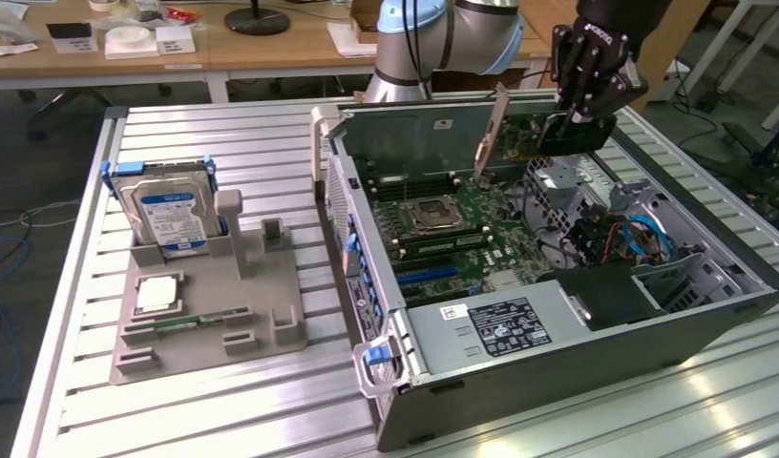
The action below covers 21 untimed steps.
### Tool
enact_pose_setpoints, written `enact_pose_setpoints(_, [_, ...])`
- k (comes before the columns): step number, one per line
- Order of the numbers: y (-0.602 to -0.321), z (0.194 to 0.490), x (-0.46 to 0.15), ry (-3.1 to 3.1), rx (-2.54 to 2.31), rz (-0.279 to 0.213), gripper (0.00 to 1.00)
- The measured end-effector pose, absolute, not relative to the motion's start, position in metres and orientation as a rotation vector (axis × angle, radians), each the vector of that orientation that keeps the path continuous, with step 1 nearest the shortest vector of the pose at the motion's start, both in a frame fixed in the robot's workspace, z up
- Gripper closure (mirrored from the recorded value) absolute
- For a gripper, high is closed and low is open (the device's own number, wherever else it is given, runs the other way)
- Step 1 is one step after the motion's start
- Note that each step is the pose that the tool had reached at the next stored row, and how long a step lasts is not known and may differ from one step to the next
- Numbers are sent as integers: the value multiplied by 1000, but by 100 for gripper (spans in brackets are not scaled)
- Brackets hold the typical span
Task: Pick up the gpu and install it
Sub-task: 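Insert the gpu into the slot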
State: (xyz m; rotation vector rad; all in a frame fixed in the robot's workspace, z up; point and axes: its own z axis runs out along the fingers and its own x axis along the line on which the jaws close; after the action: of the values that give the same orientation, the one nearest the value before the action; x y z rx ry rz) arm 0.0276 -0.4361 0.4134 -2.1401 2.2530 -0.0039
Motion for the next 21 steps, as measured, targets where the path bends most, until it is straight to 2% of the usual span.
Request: enact_pose_setpoints(21, [-436, 413, 9, 2255, -2142, -8, 74])
